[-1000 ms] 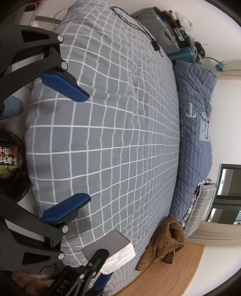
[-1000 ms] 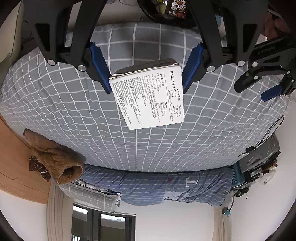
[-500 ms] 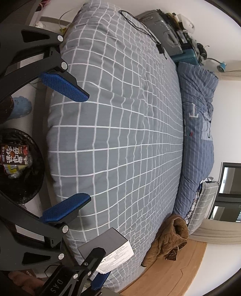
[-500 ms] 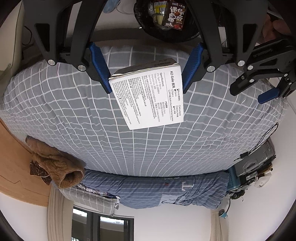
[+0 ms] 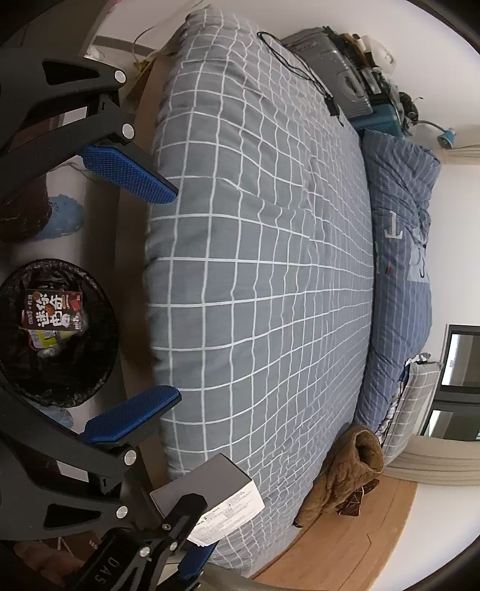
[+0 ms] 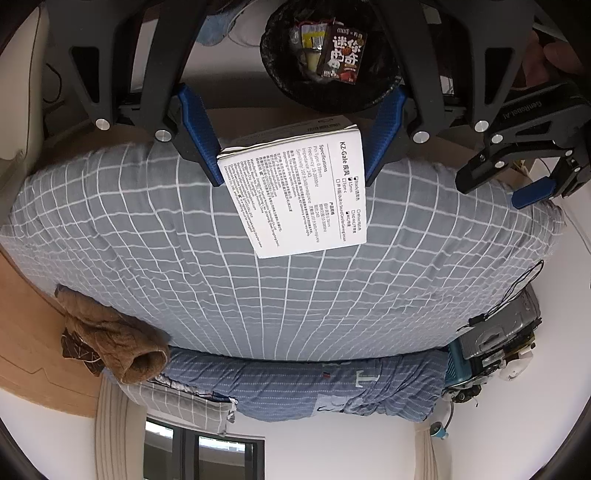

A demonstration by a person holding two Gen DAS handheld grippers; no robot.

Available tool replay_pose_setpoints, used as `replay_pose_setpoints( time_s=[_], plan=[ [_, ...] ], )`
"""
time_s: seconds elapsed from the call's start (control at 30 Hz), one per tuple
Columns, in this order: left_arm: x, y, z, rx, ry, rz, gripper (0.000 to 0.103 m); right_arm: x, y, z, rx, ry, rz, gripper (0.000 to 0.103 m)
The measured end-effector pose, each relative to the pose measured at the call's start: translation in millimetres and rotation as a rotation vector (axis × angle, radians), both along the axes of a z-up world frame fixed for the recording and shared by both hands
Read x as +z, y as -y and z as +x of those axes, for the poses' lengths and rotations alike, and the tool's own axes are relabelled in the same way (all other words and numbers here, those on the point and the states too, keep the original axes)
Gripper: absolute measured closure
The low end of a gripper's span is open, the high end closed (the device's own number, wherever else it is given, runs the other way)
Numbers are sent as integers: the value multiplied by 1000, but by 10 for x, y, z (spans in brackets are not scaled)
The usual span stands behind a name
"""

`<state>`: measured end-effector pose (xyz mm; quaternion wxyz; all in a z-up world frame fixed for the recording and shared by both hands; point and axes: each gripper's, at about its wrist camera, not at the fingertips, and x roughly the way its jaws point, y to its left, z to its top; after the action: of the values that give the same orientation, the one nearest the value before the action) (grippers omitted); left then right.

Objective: Collect trash
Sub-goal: 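Carry the white box with the right gripper over the black bin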

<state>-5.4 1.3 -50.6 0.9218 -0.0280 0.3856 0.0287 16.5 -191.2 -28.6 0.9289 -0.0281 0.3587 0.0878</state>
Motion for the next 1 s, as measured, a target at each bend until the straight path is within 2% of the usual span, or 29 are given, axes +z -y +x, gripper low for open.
replay_pose_setpoints(
  time_s=[0.13,0.43,0.6,0.8,1.0],
  plan=[
    [66,20,-57,-2,0,11,6,26,23,-102,0,-8,14,32],
    [441,58,-261,-2,57,55,6,395,-6,-349,4,38,5,32],
    [473,25,-383,4,44,31,6,456,-4,-481,2,41,0,32],
    [324,-49,-518,17,10,-1,6,279,-23,-601,4,6,-11,32],
    [-93,-85,-450,17,-51,3,6,-118,-53,-508,6,-64,-21,32]
  ],
)
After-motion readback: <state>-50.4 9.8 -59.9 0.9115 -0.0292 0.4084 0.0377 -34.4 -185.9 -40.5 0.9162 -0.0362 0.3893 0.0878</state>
